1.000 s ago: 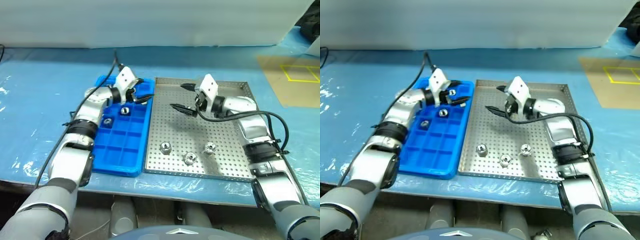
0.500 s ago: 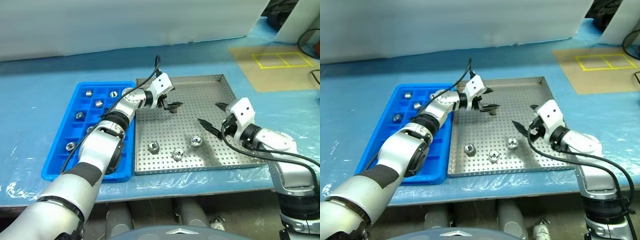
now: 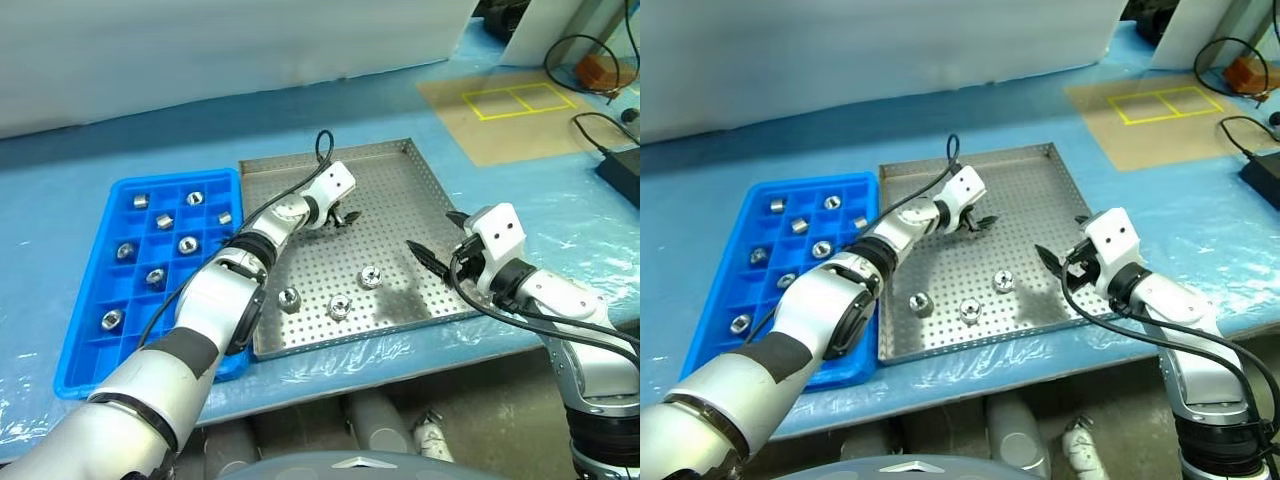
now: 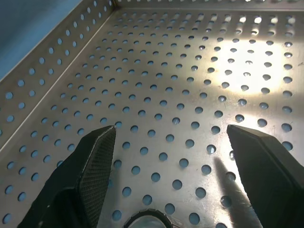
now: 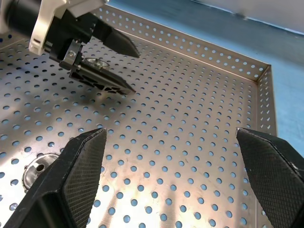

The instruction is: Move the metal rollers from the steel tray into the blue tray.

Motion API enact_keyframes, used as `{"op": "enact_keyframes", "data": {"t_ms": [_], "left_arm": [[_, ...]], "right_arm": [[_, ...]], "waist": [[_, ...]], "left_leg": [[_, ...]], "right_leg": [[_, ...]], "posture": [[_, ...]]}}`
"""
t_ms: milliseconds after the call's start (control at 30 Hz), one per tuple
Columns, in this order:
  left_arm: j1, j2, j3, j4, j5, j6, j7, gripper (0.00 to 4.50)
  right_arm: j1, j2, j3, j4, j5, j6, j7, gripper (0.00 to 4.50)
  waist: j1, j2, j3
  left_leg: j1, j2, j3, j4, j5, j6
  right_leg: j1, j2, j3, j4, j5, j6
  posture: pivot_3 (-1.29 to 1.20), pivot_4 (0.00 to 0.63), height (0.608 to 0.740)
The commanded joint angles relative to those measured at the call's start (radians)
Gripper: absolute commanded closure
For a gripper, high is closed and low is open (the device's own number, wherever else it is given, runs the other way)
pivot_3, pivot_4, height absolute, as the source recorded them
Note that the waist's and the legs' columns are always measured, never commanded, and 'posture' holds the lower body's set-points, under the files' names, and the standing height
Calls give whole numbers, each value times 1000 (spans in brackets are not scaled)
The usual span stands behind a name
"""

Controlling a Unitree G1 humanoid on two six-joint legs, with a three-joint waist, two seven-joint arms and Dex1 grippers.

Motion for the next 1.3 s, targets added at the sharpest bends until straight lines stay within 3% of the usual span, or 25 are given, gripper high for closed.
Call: {"op": "enact_keyframes", "data": {"t_ms": [33, 233, 700, 833, 933, 1033, 1100, 1300], "left_arm": [[7, 31, 1, -8, 19, 19, 47, 549], [8, 60, 54, -9, -18, 57, 69, 549], [56, 58, 18, -10, 25, 98, -29, 549], [70, 64, 4, -10, 36, 116, -79, 1422], [80, 68, -11, -11, 51, 121, -84, 1422], [78, 69, -4, -15, 41, 127, -81, 1934], [76, 72, -3, -15, 39, 132, -79, 2567], [67, 79, 38, -24, -5, 132, -126, 2603]], "right_arm": [[-20, -10, -3, -33, 22, -9, 2, 0], [-37, -9, 24, -22, 22, -12, 5, 0], [-42, -12, 41, -15, 22, -16, 1, 0], [-42, -12, 39, -14, 22, -16, 1, 0], [-44, -11, 42, -12, 21, -16, -1, 0], [-50, -7, 47, -11, 22, -17, -2, 0], [-52, -7, 50, -8, 22, -19, -2, 0], [-75, -11, 39, 18, 29, -26, -3, 0]], "waist": [[-8, 0, 0], [-11, 0, 0], [-9, 0, 0], [-10, 0, 0], [-11, 1, 0], [-11, 1, -1], [-11, 1, -1], [-11, 2, -1]], "left_leg": [[0, 0, 0, 0, 0, 0], [3, -1, 0, 1, -2, -3], [6, -1, 0, 0, -3, -2], [8, -1, 0, 0, -3, -2], [8, -1, 0, 0, -3, -2], [9, -1, 0, 0, -3, -2], [9, -1, 0, 0, -3, -2], [9, -1, 0, 0, -3, -2]], "right_leg": [[0, 0, 0, 0, 0, 0], [4, -1, 0, 0, 0, 0], [8, -2, -1, -2, 0, 0], [10, -2, -1, -2, 0, 0], [11, -2, -1, -3, 0, 0], [11, -2, -1, -3, 0, 0], [11, -2, -1, -3, 0, 0], [12, -2, -1, -4, 0, 0]], "posture": [[-693, 150, 740], [-675, 150, 740], [-667, 150, 740], [-664, 150, 740], [-663, 150, 740], [-658, 150, 740], [-654, 150, 740], [-641, 150, 740]]}}
